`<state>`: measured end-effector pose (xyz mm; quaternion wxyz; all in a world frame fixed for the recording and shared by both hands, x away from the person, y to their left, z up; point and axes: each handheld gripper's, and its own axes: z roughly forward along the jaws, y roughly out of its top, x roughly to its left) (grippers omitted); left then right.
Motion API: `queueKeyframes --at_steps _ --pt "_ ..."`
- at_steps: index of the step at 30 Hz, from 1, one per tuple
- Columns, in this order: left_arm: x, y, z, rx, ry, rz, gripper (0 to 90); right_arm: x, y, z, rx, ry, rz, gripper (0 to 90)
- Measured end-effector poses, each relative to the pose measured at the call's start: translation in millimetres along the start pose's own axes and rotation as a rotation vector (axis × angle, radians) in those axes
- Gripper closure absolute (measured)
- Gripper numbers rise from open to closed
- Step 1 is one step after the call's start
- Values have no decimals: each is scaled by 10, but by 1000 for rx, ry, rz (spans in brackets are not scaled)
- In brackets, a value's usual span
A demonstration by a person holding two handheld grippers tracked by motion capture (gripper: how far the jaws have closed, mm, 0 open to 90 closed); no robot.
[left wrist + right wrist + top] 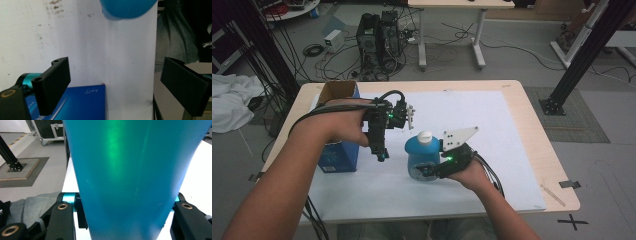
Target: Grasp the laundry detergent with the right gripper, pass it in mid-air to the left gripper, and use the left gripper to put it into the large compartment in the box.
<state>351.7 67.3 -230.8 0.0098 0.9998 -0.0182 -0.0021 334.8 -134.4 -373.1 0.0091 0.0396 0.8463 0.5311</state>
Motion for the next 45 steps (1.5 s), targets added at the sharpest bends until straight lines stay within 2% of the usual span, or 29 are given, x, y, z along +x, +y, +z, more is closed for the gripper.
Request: queueKeyframes --at_steps 2,3,4,6,8,9,10,11,12,13,16,17,18,19,20,21,22,23,27,28,31,32,33,34,36,37,39,40,45 --pt "-9 16 23 -1 -4 2 92 -5 26 50 2 7 -10 449" --pt "-27 21 37 -1 -17 -13 92 -11 49 102 -2 14 -18 449" --pt "-22 32 45 -2 -1 8 92 -13 61 128 -6 16 -23 449" --pt "-42 41 67 -4 -16 0 92 -11 74 153 -6 21 -21 449" --pt "-50 53 73 -1 -5 12 92 -44 103 220 -31 14 -78 449" --pt "-55 56 78 -7 -12 11 92 4 107 223 7 37 -18 449" --pt "-72 61 82 -7 -13 5 92 -4 122 250 -4 45 -27 449" --pt "-74 72 77 -3 -1 17 92 -3 136 305 -3 49 -35 449" --pt "-87 76 83 -8 -13 9 92 -3 136 305 -3 49 -35 449" --pt "-93 95 80 -10 2 20 92 -2 148 350 5 56 -36 449" --pt "-114 113 82 -7 -8 13 92 -11 157 395 3 55 -52 449" --pt "-119 123 86 -9 -8 18 92 6 169 423 5 61 -36 449" --pt "-121 135 84 -8 2 31 92 -4 179 437 -4 60 -51 450" --pt "-136 143 87 -5 -8 24 92 -4 179 437 -4 60 -51 450" --pt "-130 152 87 -6 1 40 92 -5 196 458 -11 59 -57 449" --pt "-143 154 91 -5 -8 27 92 -5 196 458 -11 59 -57 449" --pt "-135 162 93 -7 1 43 92 -11 212 476 -17 59 -72 449" --pt "-147 164 96 -6 -6 29 92 -11 212 476 -17 59 -72 449" --pt "-147 177 108 -8 6 45 92 -1 252 500 -15 65 -62 450" --pt "-148 180 112 -7 3 47 92 -2 263 516 -24 59 -73 450" --pt "-167 176 125 -4 -7 37 92 6 297 536 -24 67 -81 450" --pt "-159 177 125 -2 2 50 93 19 309 550 -29 74 -76 451" --pt "-162 174 132 -6 1 48 93 24 316 558 -31 76 -69 451" --pt "-182 167 135 -6 -11 26 93 24 316 558 -31 76 -69 451" --pt "-185 166 133 1 -9 27 93 16 322 572 -31 81 -78 451" --pt "-173 172 132 3 0 49 93 14 324 577 -29 77 -83 451" --pt "-180 174 135 2 8 50 93 23 331 584 -33 83 -73 451" --pt "-198 170 138 4 -9 27 93 22 331 588 -38 78 -77 451" --pt "-202 173 133 6 -2 28 105 21 335 586 -36 76 -87 450"
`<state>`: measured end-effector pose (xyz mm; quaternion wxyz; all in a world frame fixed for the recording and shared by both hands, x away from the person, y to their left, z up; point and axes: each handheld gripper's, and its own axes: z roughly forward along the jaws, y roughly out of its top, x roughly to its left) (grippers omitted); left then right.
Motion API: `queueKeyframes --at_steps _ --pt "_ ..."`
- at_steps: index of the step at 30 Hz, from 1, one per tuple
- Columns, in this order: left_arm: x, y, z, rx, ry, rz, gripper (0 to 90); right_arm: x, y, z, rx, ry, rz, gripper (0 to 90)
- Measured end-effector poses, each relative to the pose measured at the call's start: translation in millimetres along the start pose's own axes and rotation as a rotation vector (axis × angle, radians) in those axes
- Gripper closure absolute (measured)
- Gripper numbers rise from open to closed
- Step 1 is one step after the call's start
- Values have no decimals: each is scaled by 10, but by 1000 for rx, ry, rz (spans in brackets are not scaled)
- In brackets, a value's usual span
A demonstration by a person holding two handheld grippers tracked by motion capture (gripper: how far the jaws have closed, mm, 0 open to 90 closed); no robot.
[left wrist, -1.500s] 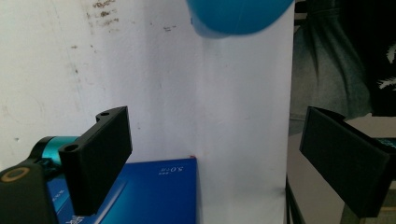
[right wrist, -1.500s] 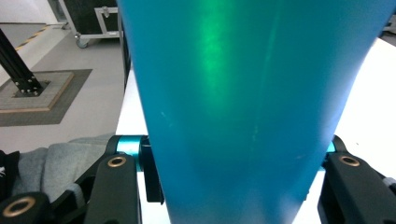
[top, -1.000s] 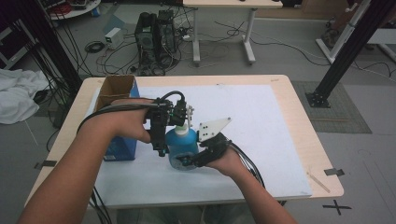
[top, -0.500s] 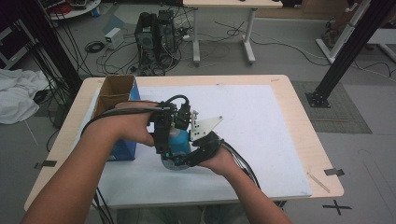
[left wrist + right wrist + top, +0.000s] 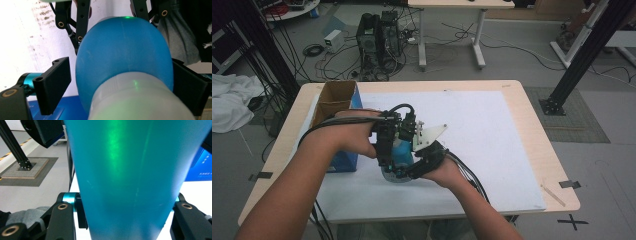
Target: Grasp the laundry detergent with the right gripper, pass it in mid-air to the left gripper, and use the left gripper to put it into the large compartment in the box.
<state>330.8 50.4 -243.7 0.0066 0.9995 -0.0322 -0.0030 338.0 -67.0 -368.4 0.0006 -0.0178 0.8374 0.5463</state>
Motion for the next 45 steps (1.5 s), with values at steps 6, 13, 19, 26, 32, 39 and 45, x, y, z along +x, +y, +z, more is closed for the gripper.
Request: queueKeyframes --at_steps 6,13,19,26,32,39,45 --pt "-21 26 -12 3 3 7 142 5 9 -17 -7 -2 -2 451" --pt "0 71 -43 9 38 47 184 22 16 -14 -17 -16 11 452" --pt "-4 85 -43 16 21 48 194 48 15 -38 3 4 42 452" --pt "-26 84 -51 24 16 30 212 51 21 -47 0 -4 42 452" --pt "-29 67 -52 23 12 41 278 -20 28 -7 -60 -25 -51 453" --pt "-22 54 -49 25 12 40 278 19 22 -49 -14 2 7 453" --pt "-31 54 -56 28 10 35 318 19 24 -45 -17 -1 3 453"
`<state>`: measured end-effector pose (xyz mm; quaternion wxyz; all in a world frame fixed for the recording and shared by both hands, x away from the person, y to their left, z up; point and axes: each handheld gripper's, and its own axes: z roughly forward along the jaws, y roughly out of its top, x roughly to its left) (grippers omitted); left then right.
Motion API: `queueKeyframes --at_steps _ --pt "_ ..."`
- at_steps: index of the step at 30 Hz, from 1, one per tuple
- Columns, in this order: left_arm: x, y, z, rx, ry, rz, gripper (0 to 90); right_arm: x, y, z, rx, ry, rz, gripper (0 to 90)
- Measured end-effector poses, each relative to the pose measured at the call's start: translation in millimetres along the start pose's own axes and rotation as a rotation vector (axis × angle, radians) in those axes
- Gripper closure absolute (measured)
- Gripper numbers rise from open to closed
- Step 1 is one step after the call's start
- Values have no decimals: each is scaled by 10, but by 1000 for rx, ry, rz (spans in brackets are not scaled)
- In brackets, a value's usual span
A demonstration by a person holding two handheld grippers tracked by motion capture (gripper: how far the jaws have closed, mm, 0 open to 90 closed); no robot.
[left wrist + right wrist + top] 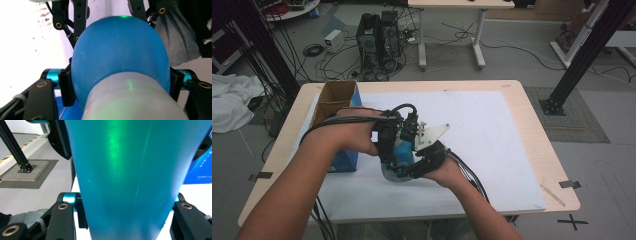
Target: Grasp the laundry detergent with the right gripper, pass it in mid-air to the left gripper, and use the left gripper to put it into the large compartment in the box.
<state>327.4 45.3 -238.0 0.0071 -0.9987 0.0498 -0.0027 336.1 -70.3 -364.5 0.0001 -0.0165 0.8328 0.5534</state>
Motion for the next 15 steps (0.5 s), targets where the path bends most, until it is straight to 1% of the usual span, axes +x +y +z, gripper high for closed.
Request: queueKeyframes --at_steps 2,4,5,6,7,9,10,11,13,15 --pt "5 1 -2 -3 -3 6 321 -4 -1 0 -4 -1 -3 453" --pt "2 4 -9 0 5 7 327 -2 0 -2 -2 -2 -2 453" --pt "2 3 -9 -7 -2 6 328 -4 1 -1 -5 -2 -4 453" --pt "1 7 -11 0 -2 11 336 -1 1 -3 -4 0 -1 453" --pt "-8 9 -16 3 4 4 339 -1 0 -3 -5 0 0 453" --pt "-3 12 -13 -2 -5 10 343 6 3 10 -9 -16 5 454" --pt "-4 11 -8 -3 -4 9 343 6 3 10 -9 -16 5 454" --pt "-1 12 -6 -2 -12 6 345 8 4 11 -10 -17 4 453" --pt "3 12 -7 1 1 11 359 11 4 9 -1 -11 6 454" --pt "-1 11 -6 2 -10 6 368 14 2 17 -8 -17 5 454"
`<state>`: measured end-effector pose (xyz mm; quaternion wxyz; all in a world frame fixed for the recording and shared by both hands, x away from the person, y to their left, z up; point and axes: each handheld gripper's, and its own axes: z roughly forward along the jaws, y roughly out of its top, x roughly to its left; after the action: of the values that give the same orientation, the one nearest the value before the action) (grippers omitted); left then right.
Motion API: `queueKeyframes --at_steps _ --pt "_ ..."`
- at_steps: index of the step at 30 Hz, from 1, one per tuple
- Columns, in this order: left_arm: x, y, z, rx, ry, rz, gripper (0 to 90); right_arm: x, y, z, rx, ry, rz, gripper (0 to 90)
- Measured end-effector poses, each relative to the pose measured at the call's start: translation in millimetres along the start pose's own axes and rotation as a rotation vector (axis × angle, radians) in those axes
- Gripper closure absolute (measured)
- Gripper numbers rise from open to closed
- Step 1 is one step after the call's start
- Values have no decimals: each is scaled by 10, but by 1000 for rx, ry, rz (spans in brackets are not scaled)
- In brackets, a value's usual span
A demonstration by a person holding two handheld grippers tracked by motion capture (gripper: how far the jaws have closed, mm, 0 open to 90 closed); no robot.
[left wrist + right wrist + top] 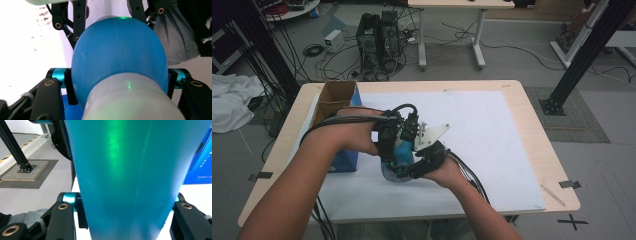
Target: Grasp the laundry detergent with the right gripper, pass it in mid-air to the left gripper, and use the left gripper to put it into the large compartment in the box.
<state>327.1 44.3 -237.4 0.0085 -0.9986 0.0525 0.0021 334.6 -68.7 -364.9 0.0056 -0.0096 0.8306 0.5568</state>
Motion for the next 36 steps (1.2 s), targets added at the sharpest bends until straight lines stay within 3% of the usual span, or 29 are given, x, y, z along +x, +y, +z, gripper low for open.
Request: queueKeyframes --at_steps 11,13,15,16,18,19,22,24,26,30,34,36 --pt "-14 7 5 17 10 -19 381 0 3 -1 10 5 -6 454" --pt "-31 9 3 16 4 -43 383 3 2 -3 10 6 -2 454" --pt "-25 17 -4 17 10 -36 384 5 0 -6 7 7 -1 453" --pt "-41 16 -6 14 6 -59 384 9 3 -13 9 9 3 452" --pt "-19 31 -22 21 21 -20 385 14 5 -29 7 10 5 444" --pt "-25 30 -26 14 5 -31 385 14 5 -29 7 10 5 444" --pt "-34 36 -67 1 8 -23 386 14 13 -48 -9 11 -3 435" --pt "-42 41 -84 -3 17 -14 386 14 16 -67 -17 17 10 409" --pt "-57 48 -93 0 18 -21 385 5 13 -82 -5 19 23 315" --pt "-54 65 -98 10 12 -18 386 22 3 -105 3 5 38 297" --pt "-34 65 -100 22 11 -29 385 10 5 -153 3 16 9 269" --pt "-21 55 -102 21 7 -36 385 32 10 -174 7 8 31 248"
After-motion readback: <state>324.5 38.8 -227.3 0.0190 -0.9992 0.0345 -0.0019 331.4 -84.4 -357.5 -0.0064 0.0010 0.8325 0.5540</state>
